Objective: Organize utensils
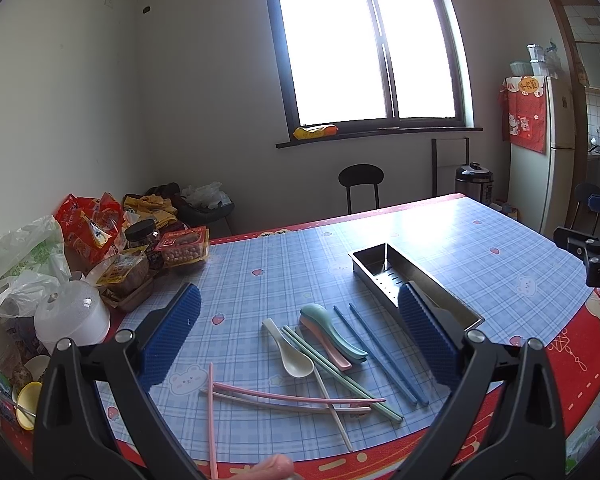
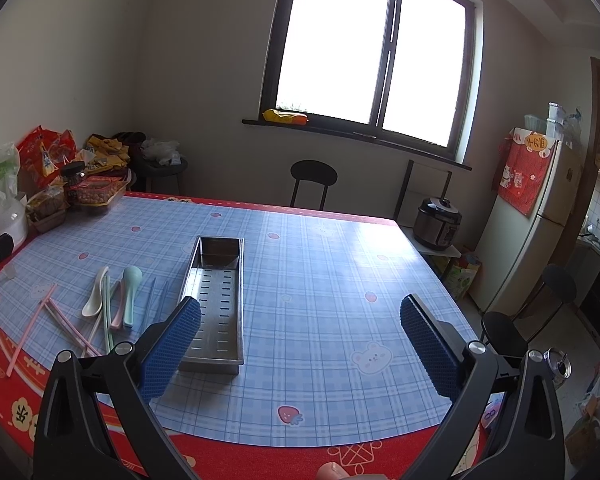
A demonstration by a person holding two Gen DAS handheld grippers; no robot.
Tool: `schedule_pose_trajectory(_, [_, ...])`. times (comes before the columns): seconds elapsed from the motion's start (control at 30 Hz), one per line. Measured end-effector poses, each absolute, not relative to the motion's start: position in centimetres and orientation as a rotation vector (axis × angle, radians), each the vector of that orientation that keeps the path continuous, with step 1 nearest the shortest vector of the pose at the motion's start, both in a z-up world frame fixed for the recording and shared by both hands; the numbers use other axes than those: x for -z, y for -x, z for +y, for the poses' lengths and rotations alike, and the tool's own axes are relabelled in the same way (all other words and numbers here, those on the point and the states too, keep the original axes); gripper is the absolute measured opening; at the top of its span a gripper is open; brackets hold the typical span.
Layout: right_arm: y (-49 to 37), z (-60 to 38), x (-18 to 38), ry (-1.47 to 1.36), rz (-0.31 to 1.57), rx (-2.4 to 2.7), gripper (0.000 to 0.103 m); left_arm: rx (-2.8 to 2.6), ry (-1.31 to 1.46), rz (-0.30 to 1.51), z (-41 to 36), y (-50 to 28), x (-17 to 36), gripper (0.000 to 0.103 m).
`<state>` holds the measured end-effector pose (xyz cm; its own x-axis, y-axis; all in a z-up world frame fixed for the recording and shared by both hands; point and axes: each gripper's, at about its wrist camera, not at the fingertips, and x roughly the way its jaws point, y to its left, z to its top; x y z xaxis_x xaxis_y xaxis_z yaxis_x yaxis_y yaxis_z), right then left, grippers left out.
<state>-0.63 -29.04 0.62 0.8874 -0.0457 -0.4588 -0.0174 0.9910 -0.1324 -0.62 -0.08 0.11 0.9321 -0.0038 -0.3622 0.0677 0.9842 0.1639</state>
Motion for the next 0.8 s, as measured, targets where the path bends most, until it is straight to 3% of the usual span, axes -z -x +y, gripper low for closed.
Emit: schedule_pose_trajectory(0.8, [0.49,-29.21,-0.29,0.13,0.488,0.019,0.098,0.033,-0.173,0.38,-0.16,0.55,0.4,0.098])
